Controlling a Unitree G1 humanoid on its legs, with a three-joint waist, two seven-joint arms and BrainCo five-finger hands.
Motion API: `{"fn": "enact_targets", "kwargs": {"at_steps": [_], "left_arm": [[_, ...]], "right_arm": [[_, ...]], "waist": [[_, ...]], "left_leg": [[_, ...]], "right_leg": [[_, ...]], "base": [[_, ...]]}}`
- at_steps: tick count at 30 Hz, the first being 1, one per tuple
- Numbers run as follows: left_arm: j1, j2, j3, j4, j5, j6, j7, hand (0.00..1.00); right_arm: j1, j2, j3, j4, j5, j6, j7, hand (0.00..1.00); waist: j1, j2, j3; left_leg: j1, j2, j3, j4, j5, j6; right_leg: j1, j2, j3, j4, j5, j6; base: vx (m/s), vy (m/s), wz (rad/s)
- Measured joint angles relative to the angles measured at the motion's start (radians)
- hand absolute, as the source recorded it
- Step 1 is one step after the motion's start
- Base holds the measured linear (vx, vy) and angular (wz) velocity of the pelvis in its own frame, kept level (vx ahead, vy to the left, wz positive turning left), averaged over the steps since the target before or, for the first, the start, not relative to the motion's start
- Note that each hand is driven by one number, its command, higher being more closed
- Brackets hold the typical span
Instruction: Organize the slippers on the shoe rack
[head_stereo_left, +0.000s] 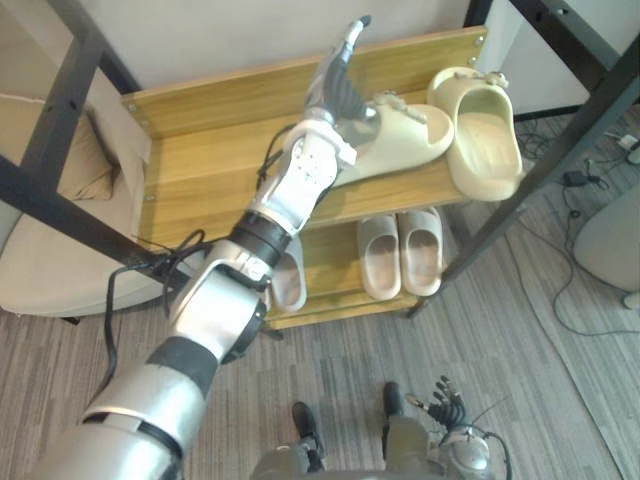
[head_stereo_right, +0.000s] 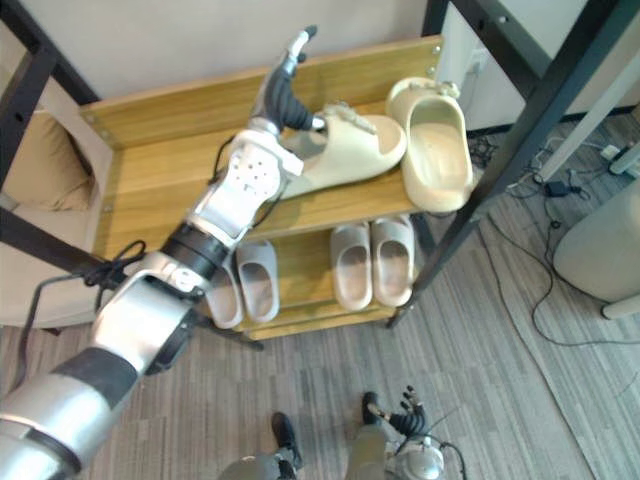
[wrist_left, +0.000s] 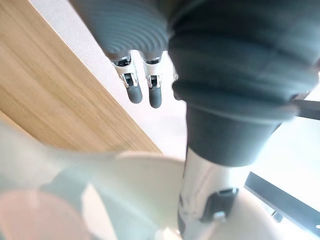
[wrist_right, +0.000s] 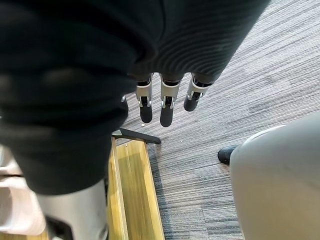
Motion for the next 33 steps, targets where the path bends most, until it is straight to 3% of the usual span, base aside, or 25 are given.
{"fn": "enact_targets", "kwargs": {"at_steps": [33], "left_arm": [[0.026, 0.018, 0.063, 0.027, 0.034, 0.008, 0.000, 0.00]], "right_arm": [[0.019, 0.000, 0.001, 0.002, -0.001, -0.004, -0.001, 0.00]], "waist": [[0.003, -0.024, -0.013]], "left_leg": [[-0.020, 0.002, -0.001, 0.003, 0.001, 0.002]], "right_leg": [[-0.018, 0.001, -0.001, 0.000, 0.001, 0.000]], "base": [[0.00, 0.000, 0.00]]}}
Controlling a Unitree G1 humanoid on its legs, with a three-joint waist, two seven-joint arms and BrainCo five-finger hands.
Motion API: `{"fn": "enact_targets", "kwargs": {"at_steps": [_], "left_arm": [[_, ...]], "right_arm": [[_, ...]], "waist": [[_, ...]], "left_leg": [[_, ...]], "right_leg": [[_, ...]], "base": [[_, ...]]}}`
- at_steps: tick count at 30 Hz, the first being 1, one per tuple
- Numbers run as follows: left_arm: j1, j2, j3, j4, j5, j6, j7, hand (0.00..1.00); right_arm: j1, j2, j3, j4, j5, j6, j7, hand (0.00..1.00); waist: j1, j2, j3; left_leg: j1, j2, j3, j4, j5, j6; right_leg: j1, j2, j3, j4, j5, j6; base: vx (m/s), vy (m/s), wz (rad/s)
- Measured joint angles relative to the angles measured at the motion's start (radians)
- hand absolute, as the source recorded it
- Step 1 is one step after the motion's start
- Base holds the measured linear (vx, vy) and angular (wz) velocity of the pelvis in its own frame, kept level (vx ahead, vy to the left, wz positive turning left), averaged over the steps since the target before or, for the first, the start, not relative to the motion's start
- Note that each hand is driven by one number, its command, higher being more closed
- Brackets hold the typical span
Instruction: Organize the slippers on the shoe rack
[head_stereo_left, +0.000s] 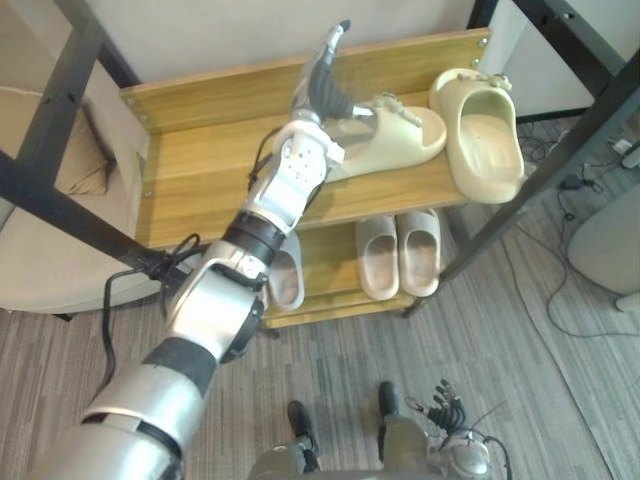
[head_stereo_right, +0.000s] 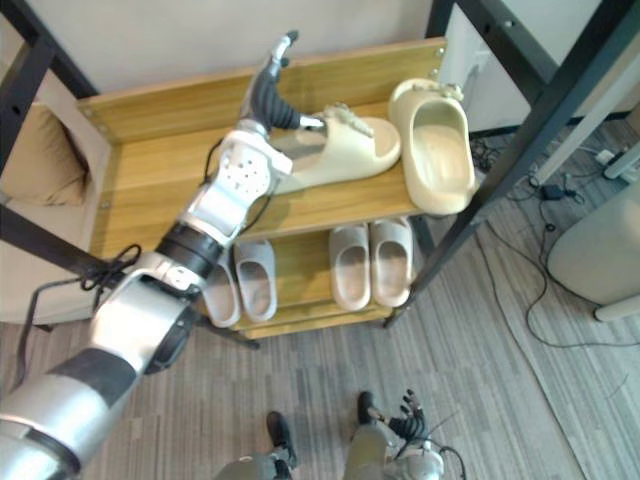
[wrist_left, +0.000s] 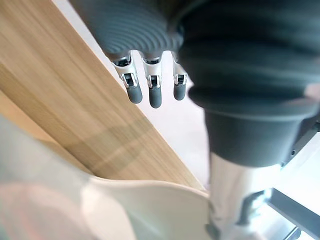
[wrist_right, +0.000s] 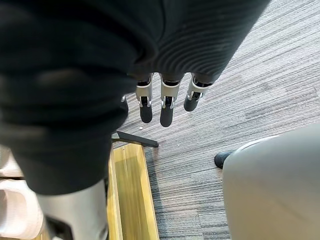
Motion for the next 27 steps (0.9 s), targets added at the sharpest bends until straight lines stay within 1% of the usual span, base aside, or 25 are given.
{"fn": "enact_targets", "kwargs": {"at_steps": [6, 10, 12, 16, 21, 24, 25, 27], "left_arm": [[0.036, 0.037, 0.034, -0.001, -0.001, 0.000, 0.004, 0.00], [0.074, 0.070, 0.034, -0.009, -0.007, 0.000, 0.004, 0.00], [0.119, 0.086, 0.045, -0.041, -0.028, -0.003, 0.004, 0.00], [0.188, 0.119, 0.061, -0.065, -0.097, -0.008, 0.001, 0.00], [0.277, 0.160, 0.087, -0.122, -0.218, -0.045, -0.008, 0.00], [0.320, 0.184, 0.100, -0.153, -0.279, -0.054, -0.029, 0.00], [0.343, 0.193, 0.103, -0.161, -0.308, -0.066, -0.032, 0.00], [0.380, 0.211, 0.105, -0.165, -0.352, -0.076, -0.036, 0.00]], "right_arm": [[0.000, 0.000, -0.001, 0.006, 0.000, -0.001, 0.000, 0.00], [-0.001, 0.000, -0.001, 0.015, 0.000, -0.014, 0.000, 0.00], [-0.003, -0.001, -0.002, 0.022, -0.001, -0.017, 0.000, 0.00], [-0.012, -0.002, -0.002, 0.047, -0.001, -0.018, 0.001, 0.00], [-0.053, -0.009, -0.003, 0.117, -0.004, -0.016, 0.001, 0.00], [-0.066, -0.011, -0.003, 0.134, -0.011, -0.014, 0.001, 0.00], [-0.073, -0.012, -0.003, 0.150, -0.011, -0.014, 0.001, 0.00], [-0.085, -0.016, -0.003, 0.167, -0.012, -0.011, 0.001, 0.00]], "waist": [[0.002, -0.002, -0.001], [0.003, -0.001, -0.001], [0.004, -0.001, -0.001], [0.005, -0.001, -0.004], [0.001, 0.001, -0.005], [-0.002, 0.001, -0.005], [-0.001, 0.001, -0.006], [0.000, 0.002, -0.006]], "left_leg": [[0.000, -0.001, -0.013, 0.001, 0.002, 0.002], [0.000, -0.003, -0.026, 0.001, 0.005, 0.005], [0.003, -0.004, -0.033, 0.001, 0.007, 0.005], [-0.001, -0.006, -0.051, 0.000, 0.012, 0.006], [0.007, -0.008, -0.065, 0.000, 0.014, 0.005], [0.007, -0.008, -0.077, 0.000, 0.014, 0.004], [0.009, -0.008, -0.080, 0.000, 0.014, 0.004], [0.008, -0.011, -0.081, -0.002, 0.015, 0.004]], "right_leg": [[0.006, -0.001, -0.009, 0.000, 0.000, 0.000], [0.012, -0.004, -0.016, -0.001, 0.000, 0.000], [0.019, -0.004, -0.021, -0.003, 0.000, 0.000], [0.026, -0.006, -0.036, -0.011, 0.003, 0.000], [0.066, 0.000, -0.053, -0.065, 0.027, -0.001], [0.079, 0.001, -0.064, -0.081, 0.033, -0.001], [0.087, 0.002, -0.068, -0.093, 0.036, -0.001], [0.091, 0.003, -0.068, -0.105, 0.040, -0.001]], "base": [[0.00, 0.000, 0.04], [0.01, -0.002, 0.06], [0.01, -0.002, 0.08], [0.01, -0.001, 0.11], [0.02, 0.001, 0.07], [0.00, 0.003, 0.08], [0.00, 0.000, 0.07], [0.00, 0.000, 0.00]]}}
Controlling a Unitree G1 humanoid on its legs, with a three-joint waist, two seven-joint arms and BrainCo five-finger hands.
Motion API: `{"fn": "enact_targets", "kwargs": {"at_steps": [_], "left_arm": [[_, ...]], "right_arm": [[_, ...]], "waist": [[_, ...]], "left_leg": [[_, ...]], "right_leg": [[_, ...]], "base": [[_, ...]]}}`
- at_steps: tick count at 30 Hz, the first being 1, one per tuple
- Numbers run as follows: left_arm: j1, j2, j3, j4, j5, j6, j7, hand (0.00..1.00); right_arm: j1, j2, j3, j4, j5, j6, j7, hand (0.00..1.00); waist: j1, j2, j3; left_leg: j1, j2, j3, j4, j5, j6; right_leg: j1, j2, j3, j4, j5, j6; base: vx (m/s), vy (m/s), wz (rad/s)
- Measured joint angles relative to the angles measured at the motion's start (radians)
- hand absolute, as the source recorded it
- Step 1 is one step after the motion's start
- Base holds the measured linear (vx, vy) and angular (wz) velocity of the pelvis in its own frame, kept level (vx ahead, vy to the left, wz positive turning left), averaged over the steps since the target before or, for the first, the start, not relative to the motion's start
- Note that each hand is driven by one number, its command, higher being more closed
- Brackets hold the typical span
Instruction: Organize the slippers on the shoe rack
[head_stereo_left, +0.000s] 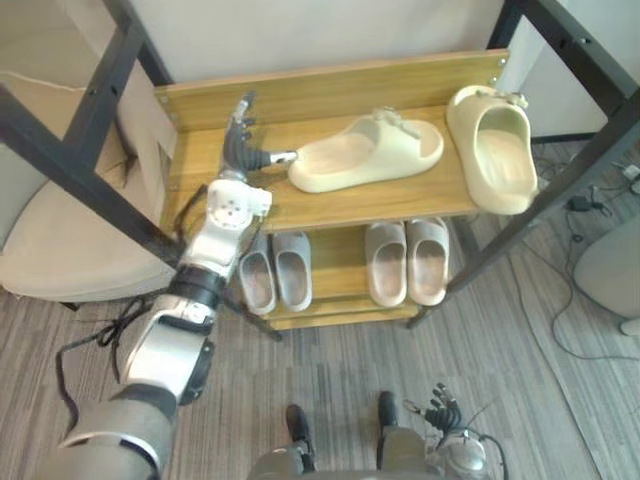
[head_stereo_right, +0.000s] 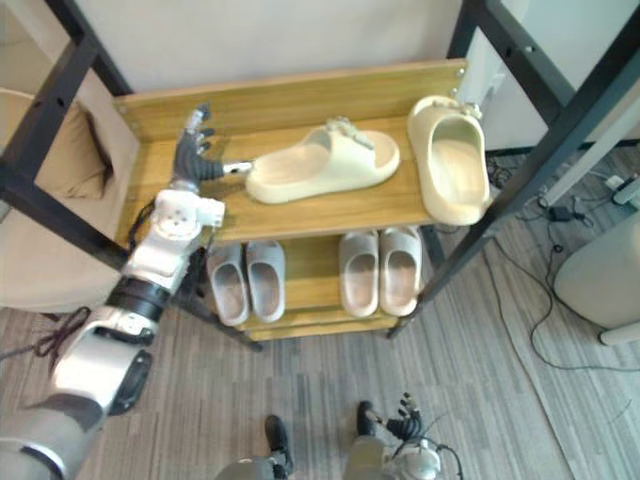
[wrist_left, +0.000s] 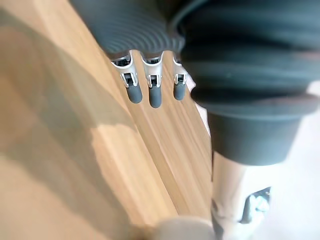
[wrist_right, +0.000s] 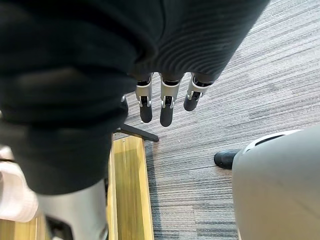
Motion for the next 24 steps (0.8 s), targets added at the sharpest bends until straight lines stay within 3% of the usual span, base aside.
{"fn": "enact_targets", "kwargs": {"at_steps": [12, 18, 24], "left_arm": [[0.094, 0.013, -0.001, -0.138, -0.234, -0.038, -0.038, 0.00], [0.163, 0.015, -0.057, -0.251, -0.341, -0.057, -0.076, 0.00], [0.236, 0.021, -0.132, -0.361, -0.427, -0.066, -0.104, 0.00]], "right_arm": [[-0.039, -0.037, 0.002, 0.064, -0.014, 0.015, 0.003, 0.00], [-0.049, -0.073, 0.012, 0.073, -0.038, 0.018, 0.002, 0.00], [-0.049, -0.105, 0.043, 0.098, -0.040, 0.024, 0.003, 0.00]], "waist": [[-0.002, 0.016, -0.002], [-0.004, 0.039, -0.001], [-0.008, 0.042, -0.001]], "left_leg": [[0.001, -0.006, -0.031, -0.009, 0.001, 0.000], [0.001, -0.007, -0.035, -0.012, 0.001, 0.000], [0.023, -0.008, -0.041, -0.019, 0.001, 0.000]], "right_leg": [[0.036, 0.004, -0.031, -0.052, 0.015, 0.001], [0.038, 0.005, -0.033, -0.054, 0.015, 0.001], [0.058, 0.005, -0.039, -0.067, 0.015, 0.001]], "base": [[0.02, 0.000, 0.07], [0.00, 0.000, 0.00], [0.00, 0.001, 0.01]]}}
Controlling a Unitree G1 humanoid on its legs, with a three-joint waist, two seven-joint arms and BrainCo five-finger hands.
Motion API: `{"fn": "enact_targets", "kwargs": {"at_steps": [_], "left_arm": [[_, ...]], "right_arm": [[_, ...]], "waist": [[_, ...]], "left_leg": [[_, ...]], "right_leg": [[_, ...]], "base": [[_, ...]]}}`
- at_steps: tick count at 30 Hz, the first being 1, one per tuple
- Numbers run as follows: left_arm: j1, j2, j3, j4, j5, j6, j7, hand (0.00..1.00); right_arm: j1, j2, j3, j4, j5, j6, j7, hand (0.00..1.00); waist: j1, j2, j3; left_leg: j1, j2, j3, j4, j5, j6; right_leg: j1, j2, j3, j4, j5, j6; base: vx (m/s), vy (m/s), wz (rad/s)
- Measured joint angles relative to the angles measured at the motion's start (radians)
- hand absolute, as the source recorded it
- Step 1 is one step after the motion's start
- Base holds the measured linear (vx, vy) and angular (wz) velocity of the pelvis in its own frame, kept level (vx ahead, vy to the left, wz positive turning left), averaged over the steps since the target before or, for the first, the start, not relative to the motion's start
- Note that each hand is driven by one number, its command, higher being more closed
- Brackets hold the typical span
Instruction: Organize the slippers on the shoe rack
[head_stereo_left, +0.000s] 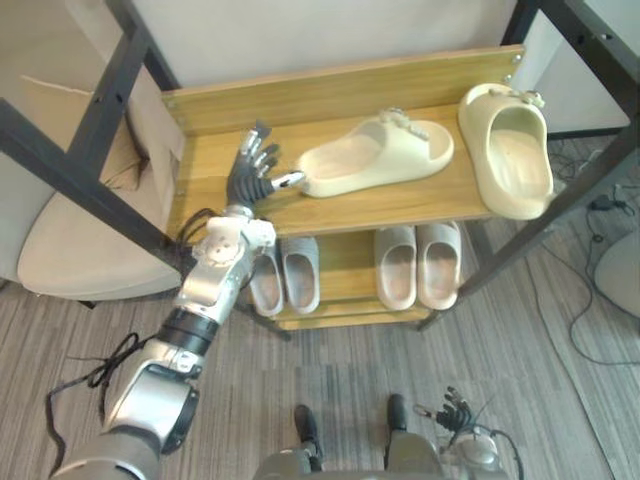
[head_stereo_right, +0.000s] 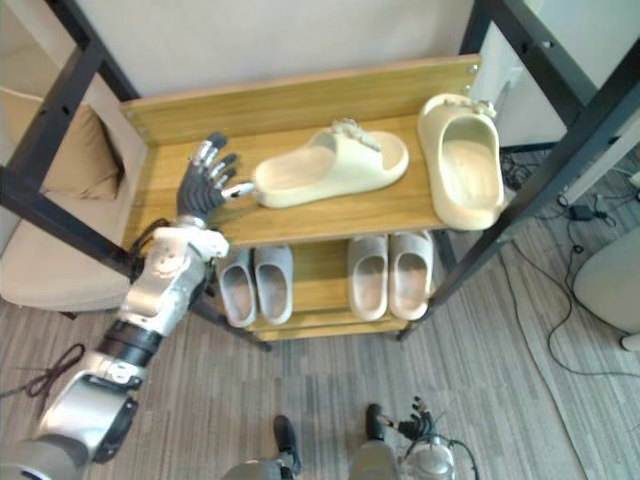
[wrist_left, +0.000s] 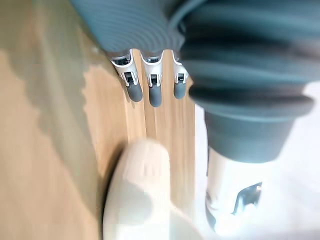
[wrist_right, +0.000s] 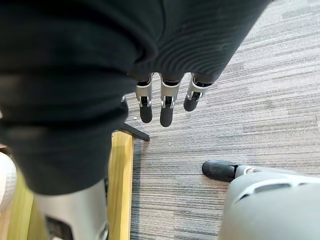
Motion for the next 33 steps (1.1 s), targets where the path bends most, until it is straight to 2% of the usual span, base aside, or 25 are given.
{"fn": "enact_targets", "kwargs": {"at_steps": [14, 33], "left_arm": [[0.109, -0.003, -0.092, -0.185, -0.041, -0.010, -0.039, 0.00], [0.233, -0.022, -0.173, -0.334, -0.079, -0.012, -0.034, 0.00]], "right_arm": [[-0.007, -0.027, 0.047, 0.014, -0.031, 0.003, 0.004, 0.00], [-0.008, -0.038, 0.084, 0.019, -0.036, 0.002, -0.003, 0.00]], "waist": [[-0.004, 0.003, -0.001], [0.005, 0.004, -0.002]], "left_leg": [[0.013, -0.002, -0.017, -0.014, 0.001, -0.001], [0.027, -0.002, -0.040, -0.015, 0.001, -0.001]], "right_leg": [[0.029, 0.002, -0.017, -0.023, 0.000, 0.000], [0.060, 0.000, -0.040, -0.036, 0.001, 0.002]], "base": [[0.02, -0.002, 0.03], [0.00, -0.001, 0.03]]}}
